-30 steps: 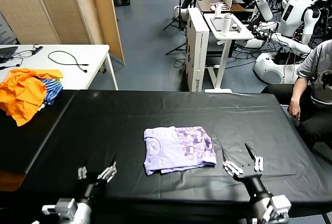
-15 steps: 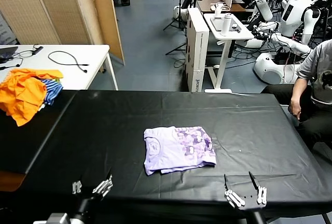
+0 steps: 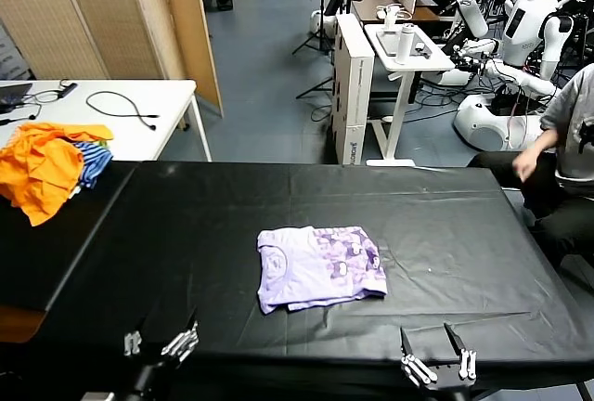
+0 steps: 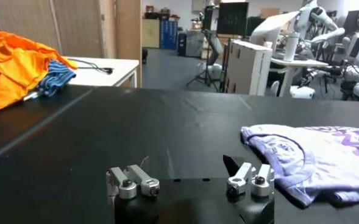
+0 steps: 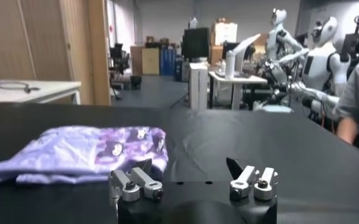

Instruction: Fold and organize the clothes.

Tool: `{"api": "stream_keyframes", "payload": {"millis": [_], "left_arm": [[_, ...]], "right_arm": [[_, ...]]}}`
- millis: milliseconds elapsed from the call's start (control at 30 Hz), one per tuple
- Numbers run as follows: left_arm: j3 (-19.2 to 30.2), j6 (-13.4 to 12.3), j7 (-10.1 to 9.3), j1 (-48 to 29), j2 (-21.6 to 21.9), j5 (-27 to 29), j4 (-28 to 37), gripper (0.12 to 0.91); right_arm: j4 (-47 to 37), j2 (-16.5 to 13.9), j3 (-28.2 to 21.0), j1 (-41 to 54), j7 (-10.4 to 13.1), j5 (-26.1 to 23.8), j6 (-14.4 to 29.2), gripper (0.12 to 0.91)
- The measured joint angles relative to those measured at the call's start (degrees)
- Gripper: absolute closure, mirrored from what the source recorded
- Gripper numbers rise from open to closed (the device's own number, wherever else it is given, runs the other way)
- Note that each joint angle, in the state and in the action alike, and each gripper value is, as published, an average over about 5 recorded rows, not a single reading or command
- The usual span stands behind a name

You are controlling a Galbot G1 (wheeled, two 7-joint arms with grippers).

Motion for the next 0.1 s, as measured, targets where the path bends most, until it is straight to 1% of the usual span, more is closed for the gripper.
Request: {"api": "stream_keyframes", "payload": {"millis": [100], "left_arm": [[-0.09,0.01,0.18,0.03,-0.05,0.05,0.1,0.123]], "right_arm": [[0.58,0.01,0.09,-0.42,0.01,-0.06,-0.88,0.118]]}}
